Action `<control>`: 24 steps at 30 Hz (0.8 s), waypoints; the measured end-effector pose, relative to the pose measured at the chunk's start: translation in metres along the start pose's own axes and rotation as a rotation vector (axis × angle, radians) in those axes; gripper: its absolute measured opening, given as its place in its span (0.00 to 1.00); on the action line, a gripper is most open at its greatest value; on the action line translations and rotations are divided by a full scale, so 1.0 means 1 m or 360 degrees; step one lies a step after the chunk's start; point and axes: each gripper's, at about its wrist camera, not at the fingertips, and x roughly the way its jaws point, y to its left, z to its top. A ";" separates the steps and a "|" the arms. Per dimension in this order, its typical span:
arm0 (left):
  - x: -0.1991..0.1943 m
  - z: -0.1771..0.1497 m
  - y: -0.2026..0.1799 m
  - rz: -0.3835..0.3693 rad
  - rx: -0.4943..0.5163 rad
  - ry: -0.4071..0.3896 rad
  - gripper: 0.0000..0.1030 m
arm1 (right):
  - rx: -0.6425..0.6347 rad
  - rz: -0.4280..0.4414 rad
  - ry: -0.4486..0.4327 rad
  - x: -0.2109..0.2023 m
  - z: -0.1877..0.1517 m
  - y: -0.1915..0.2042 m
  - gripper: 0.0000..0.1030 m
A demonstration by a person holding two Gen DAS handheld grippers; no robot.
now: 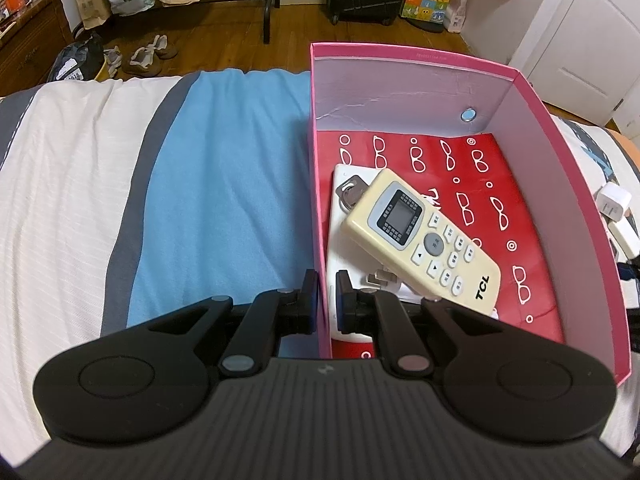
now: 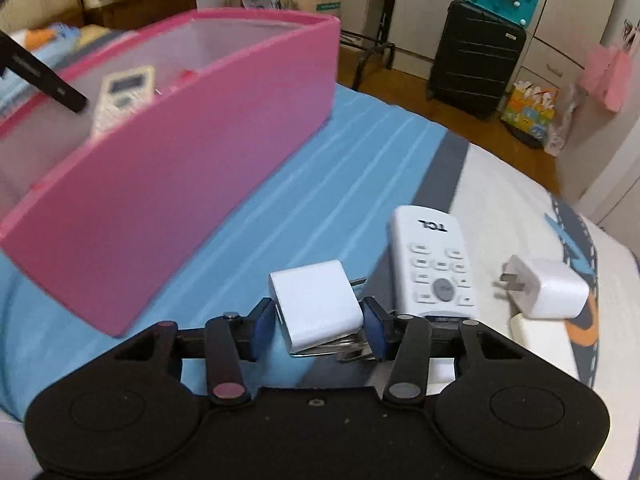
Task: Organize rigid objects
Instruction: 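Move the right tool to the bed and grasp the square white charger, then carry the square white charger into the pink box and release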
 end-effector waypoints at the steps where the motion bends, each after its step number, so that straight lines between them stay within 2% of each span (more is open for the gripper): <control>1: 0.000 0.000 0.000 -0.0002 0.0000 -0.0001 0.08 | 0.0004 -0.0024 -0.0020 -0.005 0.001 0.003 0.51; 8: 0.002 0.000 0.003 -0.0004 -0.0020 0.0005 0.08 | -0.0013 -0.0083 -0.0270 -0.067 0.023 0.017 0.51; 11: -0.001 0.000 0.003 -0.0014 -0.0019 -0.0014 0.07 | -0.0100 -0.0022 -0.0387 -0.096 0.046 0.030 0.51; 14: -0.006 -0.003 -0.001 0.0022 0.0032 -0.0056 0.04 | -0.0259 0.0097 -0.0418 -0.106 0.077 0.052 0.51; 16: -0.008 -0.003 -0.002 0.0022 0.0033 -0.0068 0.04 | -0.0304 0.0208 -0.0368 -0.094 0.103 0.062 0.51; 19: -0.008 -0.002 0.001 0.0010 0.0009 -0.0065 0.04 | -0.0308 0.0320 -0.0198 -0.057 0.139 0.073 0.51; 22: -0.009 -0.002 0.002 0.0000 0.0000 -0.0066 0.04 | -0.0276 0.0363 -0.0019 -0.011 0.166 0.080 0.51; 24: -0.009 -0.003 0.002 -0.0005 0.0005 -0.0069 0.04 | -0.0169 0.0368 0.0105 0.020 0.179 0.076 0.51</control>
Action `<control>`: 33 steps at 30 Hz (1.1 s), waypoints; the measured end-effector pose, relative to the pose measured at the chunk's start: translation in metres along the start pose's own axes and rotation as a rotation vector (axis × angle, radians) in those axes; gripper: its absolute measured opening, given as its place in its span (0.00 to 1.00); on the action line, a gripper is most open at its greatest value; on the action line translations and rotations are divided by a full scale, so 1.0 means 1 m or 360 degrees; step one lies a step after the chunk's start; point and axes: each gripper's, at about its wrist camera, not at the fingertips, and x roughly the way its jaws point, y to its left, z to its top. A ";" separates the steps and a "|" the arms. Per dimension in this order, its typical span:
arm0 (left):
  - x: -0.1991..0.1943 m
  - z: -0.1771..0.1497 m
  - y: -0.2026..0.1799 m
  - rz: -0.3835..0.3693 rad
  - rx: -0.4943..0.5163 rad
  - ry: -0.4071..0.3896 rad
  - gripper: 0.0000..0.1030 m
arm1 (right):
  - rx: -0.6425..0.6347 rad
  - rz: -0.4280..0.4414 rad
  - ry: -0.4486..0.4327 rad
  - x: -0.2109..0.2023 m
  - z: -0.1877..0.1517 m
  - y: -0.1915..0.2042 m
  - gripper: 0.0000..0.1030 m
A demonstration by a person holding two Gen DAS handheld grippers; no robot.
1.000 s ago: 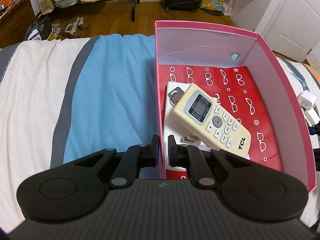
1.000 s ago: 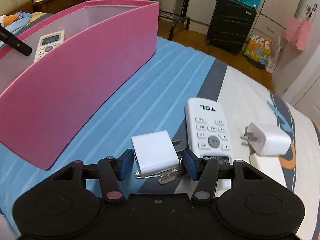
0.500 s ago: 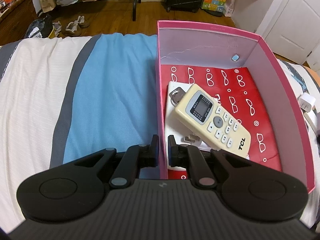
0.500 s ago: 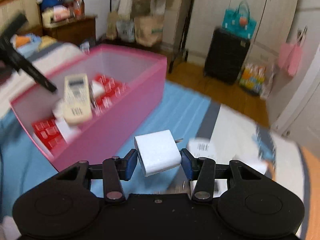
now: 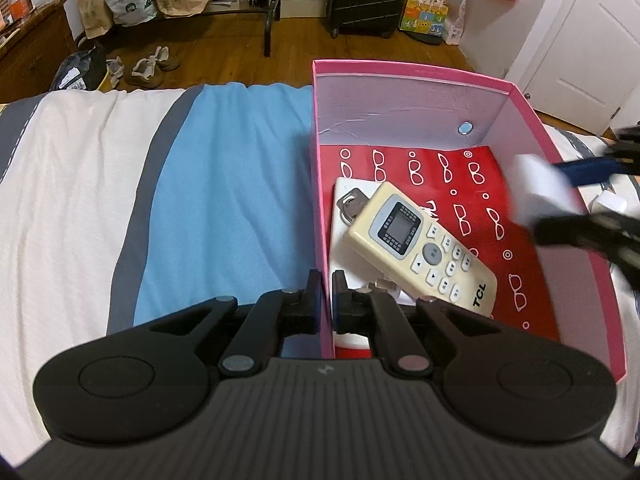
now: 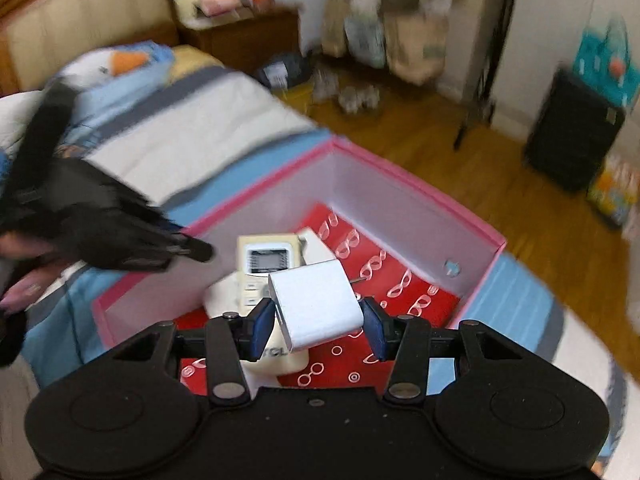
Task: Organize rigid objects
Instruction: 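Carry the square white charger into the pink box and release, then move the right tool to the bed and grasp the white TCL remote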
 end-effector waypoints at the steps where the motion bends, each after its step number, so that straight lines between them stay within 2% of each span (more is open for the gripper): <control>1: 0.000 0.000 0.001 -0.0004 0.0000 -0.0003 0.04 | 0.0047 0.0014 0.0041 0.011 0.004 -0.006 0.51; 3: 0.001 -0.001 0.002 -0.0016 -0.0003 -0.0002 0.04 | 0.0114 0.0001 0.0090 0.034 0.012 -0.015 0.51; 7: 0.001 0.000 0.004 -0.0030 -0.0022 0.0005 0.05 | 0.0111 -0.0011 0.0167 0.067 0.019 -0.016 0.51; 14: 0.003 0.002 0.003 -0.0034 -0.0006 0.0001 0.05 | 0.0092 -0.0037 0.0217 0.079 0.019 -0.023 0.52; 18: 0.003 0.002 0.005 -0.0050 -0.0018 0.0007 0.06 | 0.0133 0.0029 0.0040 0.048 0.010 -0.031 0.52; 23: 0.004 0.003 0.002 -0.0033 -0.0019 0.0012 0.05 | 0.0177 0.0094 -0.0220 -0.023 -0.012 -0.037 0.53; 26: 0.005 0.005 0.002 -0.0031 -0.0029 0.0020 0.05 | 0.0230 0.0094 -0.0341 -0.062 -0.037 -0.048 0.61; 29: 0.006 0.005 0.002 -0.0027 -0.0035 0.0025 0.05 | 0.0231 -0.0002 -0.0374 -0.081 -0.063 -0.060 0.61; 33: 0.008 0.005 0.001 -0.0016 -0.0037 0.0035 0.05 | 0.0297 -0.0125 -0.0287 -0.088 -0.097 -0.082 0.61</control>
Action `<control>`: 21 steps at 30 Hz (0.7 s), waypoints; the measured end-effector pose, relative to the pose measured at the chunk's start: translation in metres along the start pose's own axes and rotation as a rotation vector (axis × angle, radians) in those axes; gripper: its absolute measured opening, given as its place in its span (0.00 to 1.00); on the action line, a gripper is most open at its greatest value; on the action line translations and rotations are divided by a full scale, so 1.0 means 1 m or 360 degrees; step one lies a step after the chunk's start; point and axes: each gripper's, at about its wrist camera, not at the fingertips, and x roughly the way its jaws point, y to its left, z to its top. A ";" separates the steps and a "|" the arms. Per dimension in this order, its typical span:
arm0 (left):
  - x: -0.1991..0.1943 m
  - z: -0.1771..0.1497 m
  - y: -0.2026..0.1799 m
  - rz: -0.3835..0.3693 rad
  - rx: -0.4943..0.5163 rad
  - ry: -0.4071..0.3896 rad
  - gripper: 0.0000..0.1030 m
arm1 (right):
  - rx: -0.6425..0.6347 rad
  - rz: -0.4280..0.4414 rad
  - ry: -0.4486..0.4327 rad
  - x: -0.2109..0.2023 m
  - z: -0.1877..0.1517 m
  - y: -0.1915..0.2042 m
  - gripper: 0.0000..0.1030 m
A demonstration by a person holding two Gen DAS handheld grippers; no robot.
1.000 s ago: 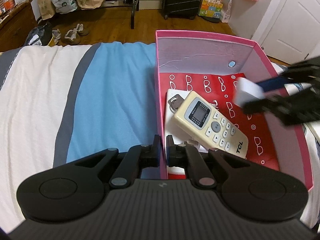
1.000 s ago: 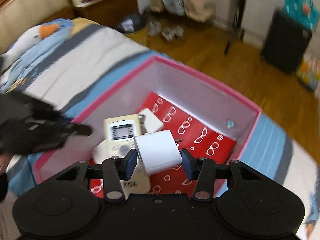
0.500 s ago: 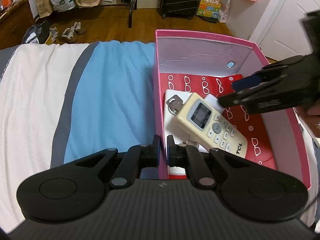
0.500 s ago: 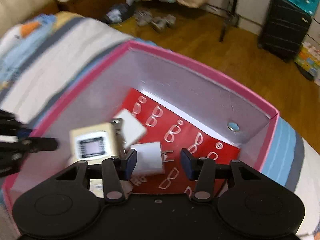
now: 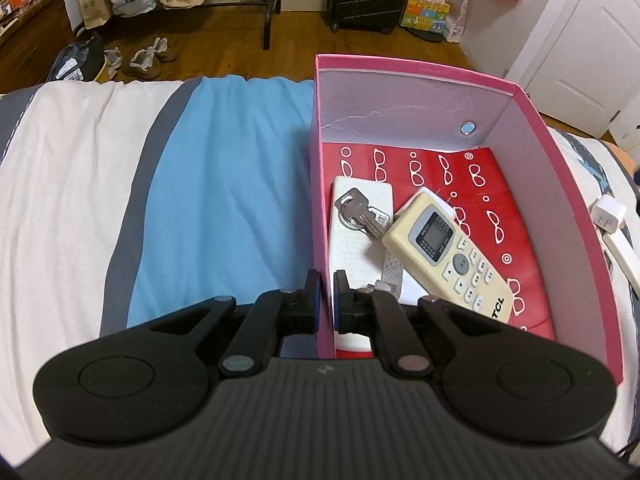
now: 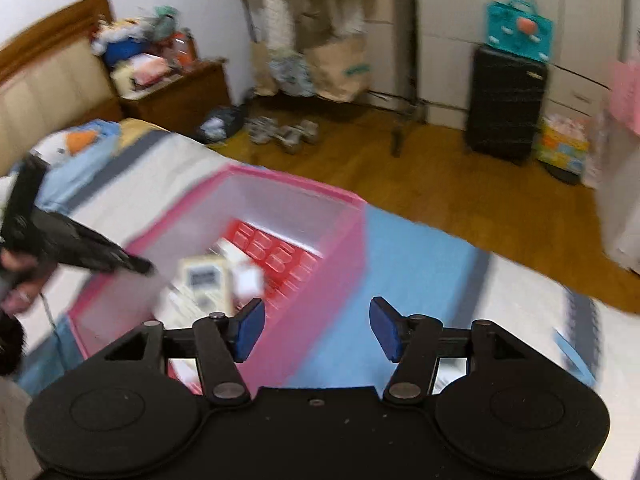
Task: Organize rigid objects
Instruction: 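Move the right tool to the bed and grasp the white TCL remote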
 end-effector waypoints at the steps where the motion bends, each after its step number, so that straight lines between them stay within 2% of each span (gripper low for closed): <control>1: 0.000 0.000 0.000 0.0002 -0.0002 0.0002 0.05 | 0.0034 -0.0017 0.0035 0.002 -0.008 -0.011 0.61; 5: 0.000 0.001 -0.001 0.0008 -0.0004 0.0006 0.05 | 0.0184 -0.0072 0.0131 0.018 -0.037 -0.048 0.61; 8: 0.000 0.001 -0.001 0.0011 -0.0006 0.0009 0.05 | 0.0175 -0.0110 0.0200 0.036 -0.055 -0.064 0.61; 12: 0.001 0.001 -0.001 0.0013 -0.0014 0.0017 0.05 | 0.0174 -0.0096 0.0273 0.055 -0.070 -0.076 0.61; 19: 0.003 0.001 -0.003 0.0023 -0.0001 0.0028 0.05 | 0.0036 -0.0140 0.0370 0.077 -0.074 -0.074 0.62; 21: 0.003 0.001 -0.002 0.0020 -0.0006 0.0030 0.05 | -0.0036 -0.0176 0.0340 0.084 -0.074 -0.069 0.67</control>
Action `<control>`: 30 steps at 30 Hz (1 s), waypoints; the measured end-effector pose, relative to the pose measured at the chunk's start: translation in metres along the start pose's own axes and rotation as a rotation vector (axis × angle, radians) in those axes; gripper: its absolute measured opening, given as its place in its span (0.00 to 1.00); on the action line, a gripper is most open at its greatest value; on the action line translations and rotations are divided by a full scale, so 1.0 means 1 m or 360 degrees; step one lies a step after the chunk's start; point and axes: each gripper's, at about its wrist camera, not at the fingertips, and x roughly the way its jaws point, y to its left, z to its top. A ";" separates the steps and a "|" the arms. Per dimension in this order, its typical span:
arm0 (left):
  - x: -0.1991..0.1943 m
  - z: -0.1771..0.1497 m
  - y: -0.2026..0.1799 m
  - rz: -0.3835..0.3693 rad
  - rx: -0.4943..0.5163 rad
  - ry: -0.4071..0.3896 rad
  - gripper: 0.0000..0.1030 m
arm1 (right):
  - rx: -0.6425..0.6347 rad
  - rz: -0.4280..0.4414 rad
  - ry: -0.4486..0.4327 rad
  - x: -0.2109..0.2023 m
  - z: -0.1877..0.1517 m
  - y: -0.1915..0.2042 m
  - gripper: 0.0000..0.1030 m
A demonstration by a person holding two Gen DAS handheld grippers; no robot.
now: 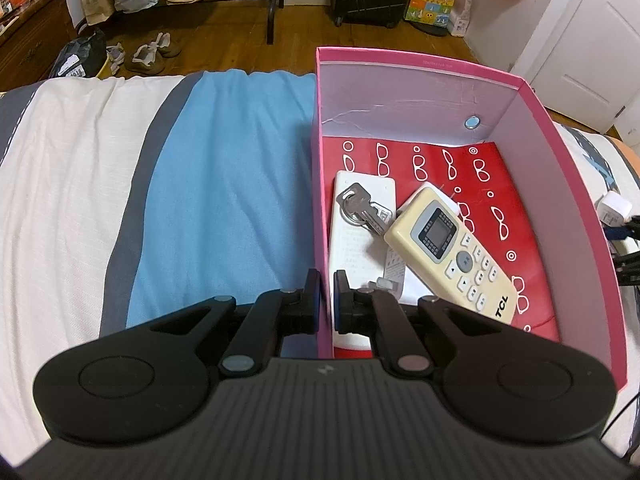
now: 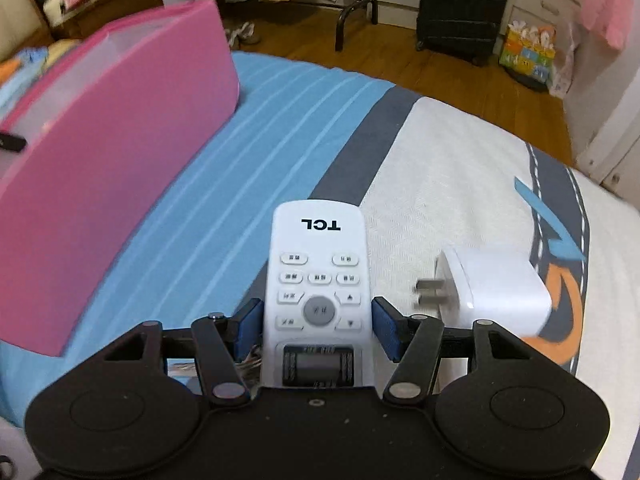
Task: Organize rigid objects
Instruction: 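Move the right tool to the bed and grasp the white TCL remote, then carry the white TCL remote into the pink box and release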
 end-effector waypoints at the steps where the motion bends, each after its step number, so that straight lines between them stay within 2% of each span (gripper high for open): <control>1: 0.000 0.000 0.000 -0.0001 -0.0001 0.0001 0.05 | -0.0010 -0.0007 -0.0016 0.000 0.001 0.002 0.68; 3: 0.000 0.000 0.000 0.0000 0.0003 0.0002 0.05 | 0.0010 -0.0011 -0.0003 0.002 0.005 0.004 0.68; 5: 0.000 0.000 0.000 0.0000 0.0004 0.0002 0.05 | 0.0033 -0.0039 -0.0013 -0.001 0.005 0.006 0.59; 8: 0.000 0.000 0.001 -0.0007 -0.0004 0.0003 0.05 | 0.0063 -0.0081 -0.0038 -0.009 0.002 0.013 0.59; 14: 0.001 0.000 0.003 -0.0013 -0.0028 0.0006 0.05 | 0.0099 -0.0141 -0.0206 -0.047 -0.001 0.034 0.59; 17: -0.001 0.000 0.002 -0.0012 -0.0019 -0.0001 0.05 | 0.0069 -0.0128 -0.0293 -0.071 0.002 0.047 0.59; 20: -0.001 -0.001 0.003 -0.0018 -0.0006 0.0001 0.05 | 0.0034 0.0016 -0.0369 -0.094 0.005 0.064 0.59; 25: -0.003 0.000 0.003 -0.0034 0.0013 0.0014 0.06 | -0.0035 0.0167 -0.0505 -0.129 0.013 0.098 0.59; 30: -0.005 -0.001 0.006 -0.0057 0.0011 0.0013 0.06 | -0.0193 0.0333 -0.0551 -0.151 0.028 0.139 0.59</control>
